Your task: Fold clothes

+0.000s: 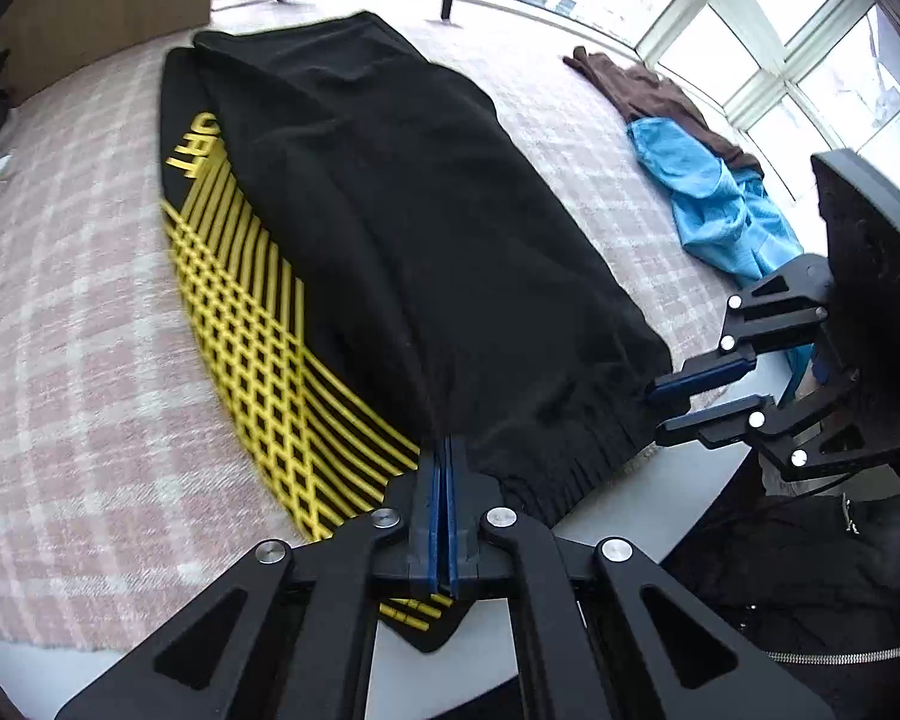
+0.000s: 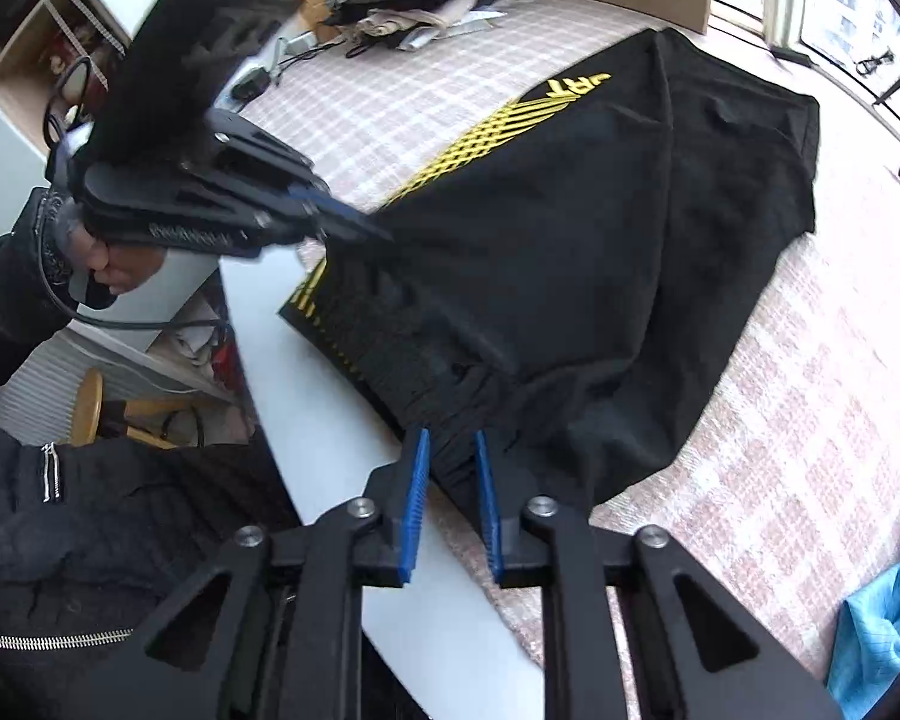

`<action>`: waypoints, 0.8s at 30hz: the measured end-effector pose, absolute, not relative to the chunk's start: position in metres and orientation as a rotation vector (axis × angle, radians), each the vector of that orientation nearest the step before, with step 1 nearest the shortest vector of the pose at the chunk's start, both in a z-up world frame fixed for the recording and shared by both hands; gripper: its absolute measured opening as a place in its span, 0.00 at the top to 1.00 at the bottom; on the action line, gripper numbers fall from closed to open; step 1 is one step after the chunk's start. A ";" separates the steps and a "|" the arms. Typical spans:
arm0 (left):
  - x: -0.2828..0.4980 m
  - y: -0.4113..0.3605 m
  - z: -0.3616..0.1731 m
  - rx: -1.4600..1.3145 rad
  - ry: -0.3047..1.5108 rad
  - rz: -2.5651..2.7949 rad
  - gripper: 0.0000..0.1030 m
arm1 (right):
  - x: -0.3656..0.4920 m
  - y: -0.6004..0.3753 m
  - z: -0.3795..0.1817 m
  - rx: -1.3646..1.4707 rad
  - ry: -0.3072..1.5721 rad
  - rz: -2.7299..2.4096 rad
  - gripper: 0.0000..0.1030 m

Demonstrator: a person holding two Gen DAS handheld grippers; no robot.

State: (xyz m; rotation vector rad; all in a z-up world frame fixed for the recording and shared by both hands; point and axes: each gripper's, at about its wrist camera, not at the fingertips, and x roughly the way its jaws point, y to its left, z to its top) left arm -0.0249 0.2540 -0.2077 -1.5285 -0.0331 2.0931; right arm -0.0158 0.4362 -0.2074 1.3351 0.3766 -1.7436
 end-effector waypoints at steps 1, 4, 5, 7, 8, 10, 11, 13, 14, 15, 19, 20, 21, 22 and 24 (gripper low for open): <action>-0.021 0.243 -0.205 -1.538 -0.084 2.094 0.98 | -0.013 0.431 -0.209 1.334 0.399 -1.728 0.85; -0.006 0.230 -0.217 -1.624 -0.044 2.101 0.87 | -0.004 0.421 -0.223 1.390 0.471 -1.650 0.85; -0.004 0.230 -0.221 -1.663 0.014 2.111 0.84 | -0.003 0.420 -0.225 1.411 0.474 -1.625 0.84; -0.001 0.229 -0.223 -1.704 0.086 2.143 0.83 | -0.007 0.427 -0.222 1.444 0.425 -1.584 0.82; -0.002 0.227 -0.217 -1.692 0.079 2.173 0.83 | -0.012 0.431 -0.218 1.455 0.383 -1.567 0.80; -0.004 0.227 -0.202 -1.647 0.063 2.223 0.83 | -0.032 0.449 -0.204 1.449 0.249 -1.562 0.75; -0.005 0.230 -0.192 -1.607 0.055 2.241 0.83 | -0.046 0.458 -0.197 1.441 0.188 -1.593 0.72; -0.006 0.248 -0.174 -1.503 0.071 2.226 0.69 | -0.081 0.478 -0.187 1.445 0.063 -1.692 0.72; -0.006 0.262 -0.169 -1.462 0.091 2.191 0.65 | -0.098 0.489 -0.184 1.451 -0.009 -1.735 0.72; -0.004 0.275 -0.168 -1.432 0.114 2.151 0.61 | -0.114 0.499 -0.182 1.455 -0.073 -1.774 0.72; 0.002 0.332 -0.175 -1.354 0.203 2.018 0.59 | -0.156 0.524 -0.183 1.492 -0.163 -1.899 0.72; 0.003 0.346 -0.178 -1.333 0.225 1.995 0.58 | -0.164 0.527 -0.185 1.498 -0.169 -1.920 0.72; 0.004 0.360 -0.181 -1.313 0.246 1.971 0.54 | -0.171 0.527 -0.186 1.499 -0.171 -1.936 0.72; 0.005 0.375 -0.186 -1.301 0.267 1.961 0.52 | -0.180 0.527 -0.187 1.499 -0.168 -1.957 0.72; 0.003 0.393 -0.209 -1.379 0.277 1.884 0.52 | -0.200 0.524 -0.188 1.501 -0.153 -2.000 0.72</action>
